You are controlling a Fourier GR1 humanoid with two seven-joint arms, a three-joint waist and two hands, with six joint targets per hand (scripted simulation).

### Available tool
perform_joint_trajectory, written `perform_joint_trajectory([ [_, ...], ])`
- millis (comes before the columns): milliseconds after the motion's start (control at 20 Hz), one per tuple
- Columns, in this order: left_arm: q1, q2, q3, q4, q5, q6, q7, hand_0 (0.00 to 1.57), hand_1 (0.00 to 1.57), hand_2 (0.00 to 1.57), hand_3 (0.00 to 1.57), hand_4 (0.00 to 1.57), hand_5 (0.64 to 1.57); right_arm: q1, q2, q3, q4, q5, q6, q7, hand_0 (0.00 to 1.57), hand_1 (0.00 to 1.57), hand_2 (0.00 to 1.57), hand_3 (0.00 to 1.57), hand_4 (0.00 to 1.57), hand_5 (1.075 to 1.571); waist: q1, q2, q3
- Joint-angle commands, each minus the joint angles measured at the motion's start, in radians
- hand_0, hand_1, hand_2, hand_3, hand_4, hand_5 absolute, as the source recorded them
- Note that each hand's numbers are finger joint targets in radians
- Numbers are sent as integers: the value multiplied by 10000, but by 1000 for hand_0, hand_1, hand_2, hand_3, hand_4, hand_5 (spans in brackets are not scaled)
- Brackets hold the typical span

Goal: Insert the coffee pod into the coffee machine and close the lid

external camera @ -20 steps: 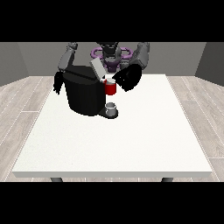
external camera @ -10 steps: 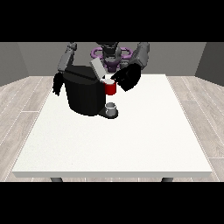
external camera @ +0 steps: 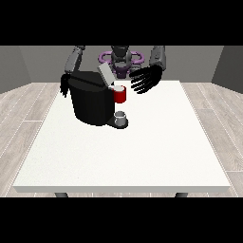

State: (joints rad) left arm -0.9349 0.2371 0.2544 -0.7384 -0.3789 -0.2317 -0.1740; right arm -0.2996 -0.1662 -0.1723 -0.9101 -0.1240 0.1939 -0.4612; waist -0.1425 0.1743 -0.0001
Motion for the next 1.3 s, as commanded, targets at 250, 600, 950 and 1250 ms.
perform_joint_trajectory([
  [250,4054,-1288,638,321,1378,-643,-1993,0,0,0,0,210,1571,2394,682,981,-1000,521,-40,163,0,0,0,0,0,1571,810,-3229,-21],
  [600,6312,-1233,618,637,1474,-1136,-2362,0,0,0,0,342,1571,2732,1633,2681,-3081,1427,-960,1333,0,0,0,0,183,1571,769,-5199,-19],
  [950,7147,-1130,710,253,1869,-1449,-2310,0,0,0,0,345,1571,2565,1466,3579,-5577,1655,-1568,2660,0,0,0,0,165,1571,689,-5441,-3],
  [1250,7716,-1675,109,-1295,2173,-1695,-2202,0,0,0,0,351,1571,2602,1184,3267,-7072,2144,-2208,3326,0,0,0,0,439,1571,1534,-4502,3],
])
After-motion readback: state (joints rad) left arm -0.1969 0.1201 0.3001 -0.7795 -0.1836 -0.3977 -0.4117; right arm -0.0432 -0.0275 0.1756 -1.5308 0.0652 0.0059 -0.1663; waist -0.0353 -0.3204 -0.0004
